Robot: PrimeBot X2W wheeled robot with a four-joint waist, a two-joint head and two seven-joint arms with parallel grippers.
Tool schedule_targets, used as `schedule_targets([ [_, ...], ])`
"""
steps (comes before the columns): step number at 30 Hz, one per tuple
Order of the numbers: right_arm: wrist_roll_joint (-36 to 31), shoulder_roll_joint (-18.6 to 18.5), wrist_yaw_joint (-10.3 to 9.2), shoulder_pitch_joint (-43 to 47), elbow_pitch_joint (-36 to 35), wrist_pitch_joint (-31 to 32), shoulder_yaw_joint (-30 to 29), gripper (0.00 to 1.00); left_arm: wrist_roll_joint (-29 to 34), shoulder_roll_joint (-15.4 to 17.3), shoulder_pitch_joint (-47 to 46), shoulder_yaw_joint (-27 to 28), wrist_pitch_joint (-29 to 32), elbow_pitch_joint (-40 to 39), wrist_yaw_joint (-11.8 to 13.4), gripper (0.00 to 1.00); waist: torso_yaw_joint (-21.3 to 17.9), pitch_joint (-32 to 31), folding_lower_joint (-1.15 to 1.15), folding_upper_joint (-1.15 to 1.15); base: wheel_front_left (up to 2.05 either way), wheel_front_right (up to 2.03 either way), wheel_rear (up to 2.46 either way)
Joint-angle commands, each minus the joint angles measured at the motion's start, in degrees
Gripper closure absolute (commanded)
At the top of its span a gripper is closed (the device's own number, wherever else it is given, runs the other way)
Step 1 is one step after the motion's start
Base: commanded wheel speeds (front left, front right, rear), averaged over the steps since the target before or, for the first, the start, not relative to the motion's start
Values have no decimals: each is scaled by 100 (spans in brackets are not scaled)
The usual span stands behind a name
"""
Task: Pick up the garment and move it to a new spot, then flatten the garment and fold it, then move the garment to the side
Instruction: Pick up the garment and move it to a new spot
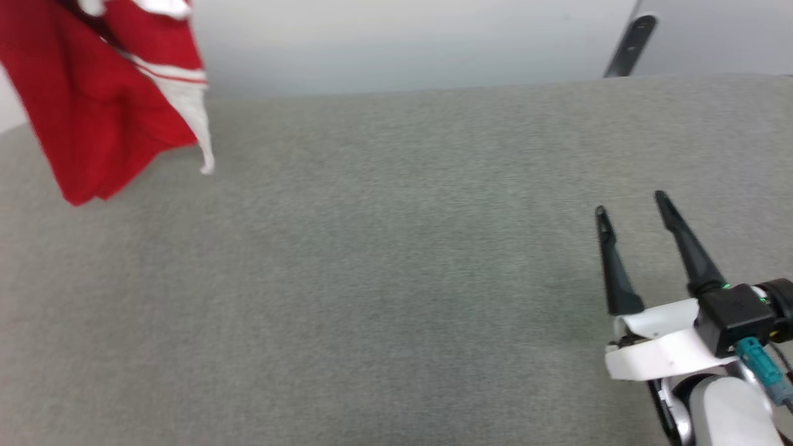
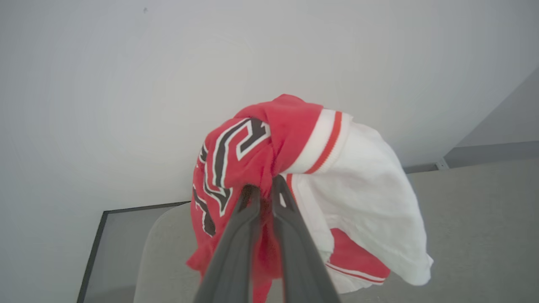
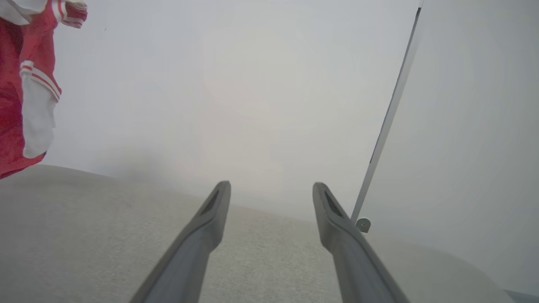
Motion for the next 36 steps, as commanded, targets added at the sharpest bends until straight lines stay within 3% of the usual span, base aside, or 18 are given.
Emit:
schedule_targets([
  [1,-81,12,-9,-75,71,-34,-140,0,-69,-67,124,17,-45,-119,-32,100,-257,-128,0,0,0,0,0],
  [14,-450,4,-9,-257,667,-101,-1250,0,-461,-653,844,-195,341,-885,86,100,-800,-215,0,0,0,0,0],
  [27,-565,16,-9,-323,879,-113,-1646,0,-906,-1192,1655,-428,1071,-2183,606,100,-788,-442,0,0,0,0,0],
  [36,-526,19,-9,-452,908,-107,-1735,0,-1081,-1141,2500,-643,1401,-3174,951,100,-919,-226,0,0,0,0,0],
])
